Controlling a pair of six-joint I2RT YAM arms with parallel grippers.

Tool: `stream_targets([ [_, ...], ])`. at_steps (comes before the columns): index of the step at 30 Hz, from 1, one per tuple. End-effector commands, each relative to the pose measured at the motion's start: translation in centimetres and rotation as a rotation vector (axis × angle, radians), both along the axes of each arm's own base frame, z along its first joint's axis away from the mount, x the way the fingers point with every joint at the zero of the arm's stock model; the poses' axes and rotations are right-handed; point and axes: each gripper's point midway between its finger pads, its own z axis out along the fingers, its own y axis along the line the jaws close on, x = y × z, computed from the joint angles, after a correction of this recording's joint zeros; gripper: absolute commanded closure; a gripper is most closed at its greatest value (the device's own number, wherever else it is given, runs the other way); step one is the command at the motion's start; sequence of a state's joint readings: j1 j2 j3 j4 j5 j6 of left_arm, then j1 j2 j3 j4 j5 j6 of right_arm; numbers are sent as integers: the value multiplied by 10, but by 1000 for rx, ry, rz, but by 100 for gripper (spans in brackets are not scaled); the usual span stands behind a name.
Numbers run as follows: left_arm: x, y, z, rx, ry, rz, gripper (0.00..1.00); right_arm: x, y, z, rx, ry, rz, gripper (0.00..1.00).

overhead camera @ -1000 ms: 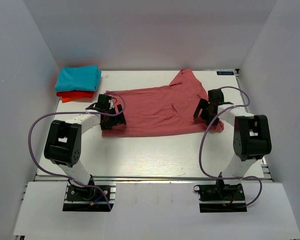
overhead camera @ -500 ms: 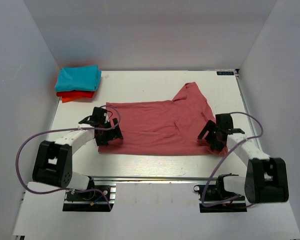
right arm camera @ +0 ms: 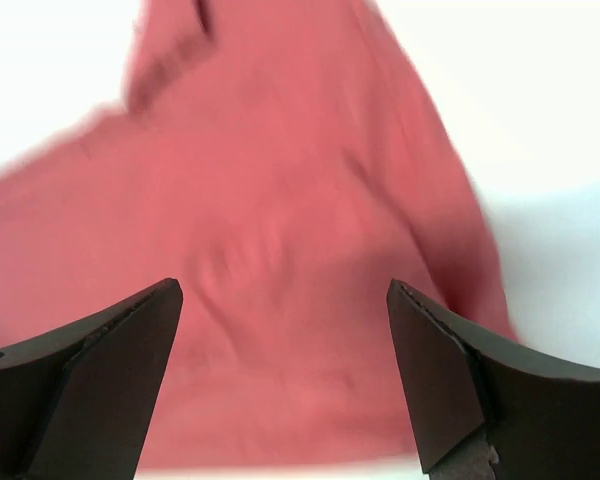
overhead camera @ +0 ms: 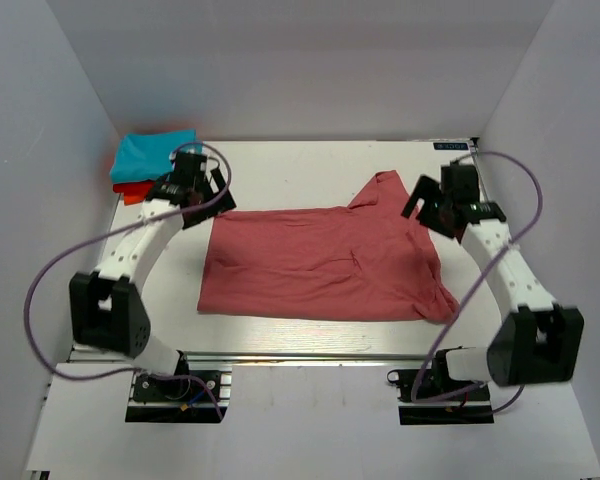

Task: Fold and stack the t-shirts
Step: Fold the flattened tshirt in 1/3 of the way, then grap the side of the flattened tshirt furthest away from the robot with both arms

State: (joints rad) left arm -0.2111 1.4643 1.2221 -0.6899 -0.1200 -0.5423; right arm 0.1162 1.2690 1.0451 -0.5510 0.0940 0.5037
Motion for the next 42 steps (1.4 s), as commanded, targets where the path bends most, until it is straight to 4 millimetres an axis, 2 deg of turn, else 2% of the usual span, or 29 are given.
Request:
stream_targets([
  [1, 37, 18, -12, 120, 39, 77, 0, 48, -9, 9, -119, -26, 8, 11],
  [2, 39, 19, -19, 136, 72, 80, 0, 76, -6, 12, -144, -30, 21, 11],
  [4, 54, 21, -26, 169, 72, 78, 0, 99, -7, 14, -180, -54, 47, 10],
  [5, 67, 23, -40, 175, 66, 77, 0, 124, -4, 11, -182, -53, 59, 10],
  [7, 82, 22, -47, 192, 55, 53, 0, 143, 0, 5, -187, -47, 98, 10],
  [8, 87, 19, -63, 190, 83, 45, 0, 172, 7, 2, -172, -50, 109, 10],
  [9, 90, 23, -69, 194, 103, 52, 0, 175, 9, -4, -181, -25, 134, 10],
  [10, 99, 21, -67, 198, 97, 45, 0, 192, 12, -7, -182, -29, 131, 10],
  [11, 103, 21, -73, 200, 105, 45, 0, 200, 14, -7, -183, -35, 136, 10],
  [13, 110, 21, -90, 215, 139, 47, 0, 228, 25, -18, -158, -63, 169, 10],
  [14, 111, 27, -95, 225, 153, 60, 0, 235, 29, -21, -132, -69, 186, 10],
  [15, 113, 30, -96, 243, 159, 70, 0, 254, 33, -27, -133, -101, 201, 10],
  [17, 115, 40, -110, 270, 185, 103, 0, 266, 40, -28, -137, -135, 225, 10],
  [18, 120, 38, -106, 258, 167, 100, 2, 273, 43, -38, -133, -136, 235, 10],
  [20, 122, 30, -122, 230, 185, 65, 4, 281, 49, -40, -124, -164, 239, 10],
  [21, 125, 29, -121, 227, 172, 67, 8, 284, 50, -45, -124, -165, 238, 10],
  [24, 121, 28, -143, 230, 225, 56, 13, 289, 52, -64, -128, -143, 224, 11],
  [25, 120, 27, -143, 223, 226, 52, 19, 291, 55, -75, -130, -134, 227, 11],
  [27, 116, 24, -154, 213, 248, 31, 24, 297, 60, -78, -133, -158, 236, 12],
  [28, 115, 23, -161, 207, 255, 25, 33, 304, 61, -69, -140, -185, 235, 14],
  [29, 112, 21, -164, 198, 265, 18, 37, 303, 65, -90, -149, -153, 245, 14],
  [31, 109, 18, -168, 187, 271, -2, 45, 308, 62, -96, -182, -153, 233, 16],
  [33, 100, 16, -178, 175, 299, -24, 49, 306, 67, -110, -208, -130, 247, 17],
  [35, 98, 14, -183, 165, 295, -29, 58, 299, 67, -124, -224, -89, 245, 20],
  [37, 94, 13, -186, 155, 309, -37, 66, 295, 62, -132, -234, -61, 231, 26],
  [39, 94, 13, -186, 155, 309, -37, 80, 286, 65, -139, -242, -25, 214, 33],
  [40, 94, 13, -186, 155, 309, -37, 86, 284, 61, -141, -262, -16, 192, 56],
  [41, 96, 12, -180, 154, 301, -36, 100, 279, 60, -148, -264, -1, 184, 67],
  [42, 96, 12, -180, 154, 301, -36, 100, 280, 59, -138, -258, -15, 171, 76],
])
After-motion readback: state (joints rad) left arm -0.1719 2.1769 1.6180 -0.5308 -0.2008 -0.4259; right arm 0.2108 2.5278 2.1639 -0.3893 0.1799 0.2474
